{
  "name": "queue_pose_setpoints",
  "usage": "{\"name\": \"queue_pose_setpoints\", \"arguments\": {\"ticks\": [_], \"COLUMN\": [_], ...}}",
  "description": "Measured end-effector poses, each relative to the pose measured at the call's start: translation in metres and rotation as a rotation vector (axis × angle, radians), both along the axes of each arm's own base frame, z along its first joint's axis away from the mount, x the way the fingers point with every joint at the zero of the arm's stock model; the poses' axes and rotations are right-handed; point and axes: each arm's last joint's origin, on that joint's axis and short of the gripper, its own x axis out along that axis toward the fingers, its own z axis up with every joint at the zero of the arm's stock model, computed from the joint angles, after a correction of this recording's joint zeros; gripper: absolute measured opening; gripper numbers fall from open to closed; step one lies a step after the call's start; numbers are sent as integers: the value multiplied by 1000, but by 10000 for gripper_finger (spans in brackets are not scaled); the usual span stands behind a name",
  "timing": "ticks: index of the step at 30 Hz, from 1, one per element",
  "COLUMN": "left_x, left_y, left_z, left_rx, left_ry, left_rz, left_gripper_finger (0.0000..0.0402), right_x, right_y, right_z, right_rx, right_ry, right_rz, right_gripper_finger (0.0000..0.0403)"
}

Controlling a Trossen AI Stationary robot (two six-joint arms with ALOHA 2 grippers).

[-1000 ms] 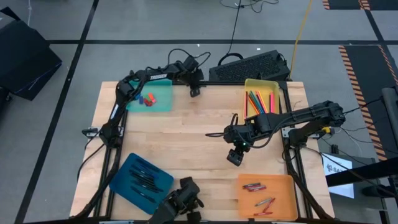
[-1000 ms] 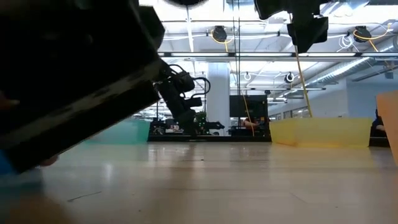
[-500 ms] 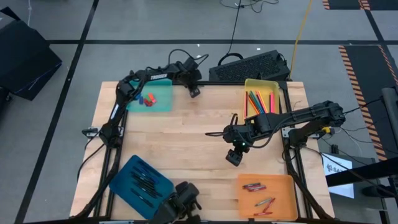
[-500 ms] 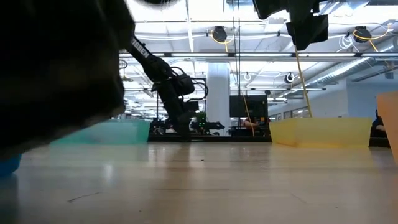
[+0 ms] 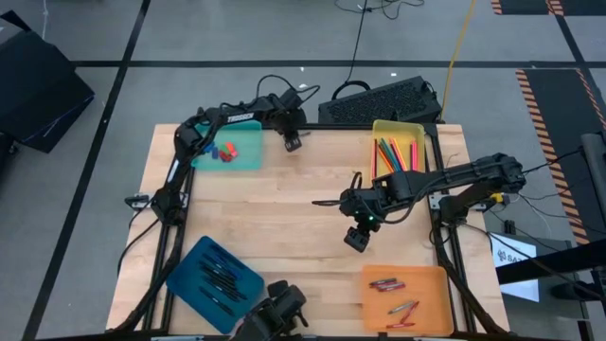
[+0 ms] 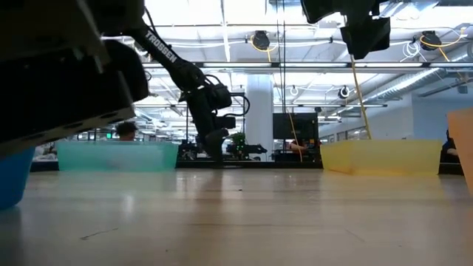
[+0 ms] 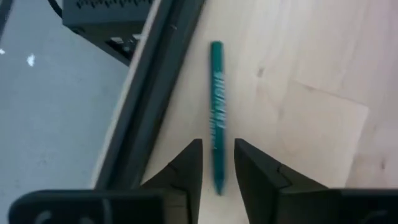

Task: Sort crayons/erasers/pens/pencils in bins
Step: Put the green crayon into the orange bin

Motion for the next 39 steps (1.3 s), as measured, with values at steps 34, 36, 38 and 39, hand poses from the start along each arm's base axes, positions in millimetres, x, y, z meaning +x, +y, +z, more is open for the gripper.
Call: {"name": "queue_pose_setpoints", "arguments": {"ticks": [34, 36, 38, 39], "left_x": [0, -1, -2, -4], "left_y": [-19, -28, -39, -46], "left_z": [35, 59, 75, 84], "left_rx": [5, 14, 1, -11], "left_ry": [-2, -42, -58, -66], "left_rz": [114, 95, 74, 59], "left_gripper_finger": [9, 10, 16, 19], "right_x": [9, 9, 10, 11], "right_y": [-16, -20, -24, -25], "right_z": [31, 33, 34, 35], "right_rx": [-447, -566, -701, -775], "right_ry": [-218, -225, -222, -218], "right_rz": [248, 291, 326, 345], "right_gripper_finger": [201, 201, 201, 201]}}
